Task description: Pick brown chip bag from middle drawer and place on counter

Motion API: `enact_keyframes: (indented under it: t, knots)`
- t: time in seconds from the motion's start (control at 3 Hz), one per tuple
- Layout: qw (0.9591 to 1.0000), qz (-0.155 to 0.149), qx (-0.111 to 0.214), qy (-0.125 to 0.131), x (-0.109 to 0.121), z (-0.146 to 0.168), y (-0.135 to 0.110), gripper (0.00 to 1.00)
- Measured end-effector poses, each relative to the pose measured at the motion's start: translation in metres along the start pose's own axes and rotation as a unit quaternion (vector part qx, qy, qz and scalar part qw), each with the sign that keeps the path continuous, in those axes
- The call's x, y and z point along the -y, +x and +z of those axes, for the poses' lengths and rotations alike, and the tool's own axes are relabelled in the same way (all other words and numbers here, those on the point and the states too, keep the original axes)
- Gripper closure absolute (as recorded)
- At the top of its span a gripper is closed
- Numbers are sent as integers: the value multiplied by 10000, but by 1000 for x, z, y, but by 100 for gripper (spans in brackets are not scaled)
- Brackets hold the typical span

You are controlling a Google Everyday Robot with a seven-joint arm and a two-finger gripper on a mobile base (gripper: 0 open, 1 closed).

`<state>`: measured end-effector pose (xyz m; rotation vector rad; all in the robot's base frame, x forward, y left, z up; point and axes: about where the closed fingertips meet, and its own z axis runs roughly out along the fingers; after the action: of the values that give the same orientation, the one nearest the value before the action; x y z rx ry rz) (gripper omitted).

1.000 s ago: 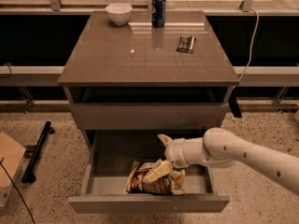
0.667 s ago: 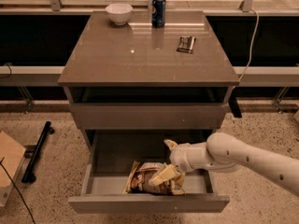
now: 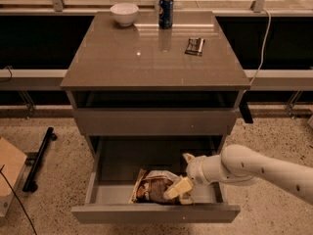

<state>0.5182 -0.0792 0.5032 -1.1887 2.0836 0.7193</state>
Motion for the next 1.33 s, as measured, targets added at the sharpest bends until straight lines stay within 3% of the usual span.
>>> enact_keyframes:
  t: [0.33, 1.0, 1.33]
  knots:
    - [9997, 210, -119, 95, 8, 4, 15, 0]
    - [9977, 539, -368, -174, 6, 35, 43, 50]
    - [9985, 463, -232, -194, 3, 32, 33, 74]
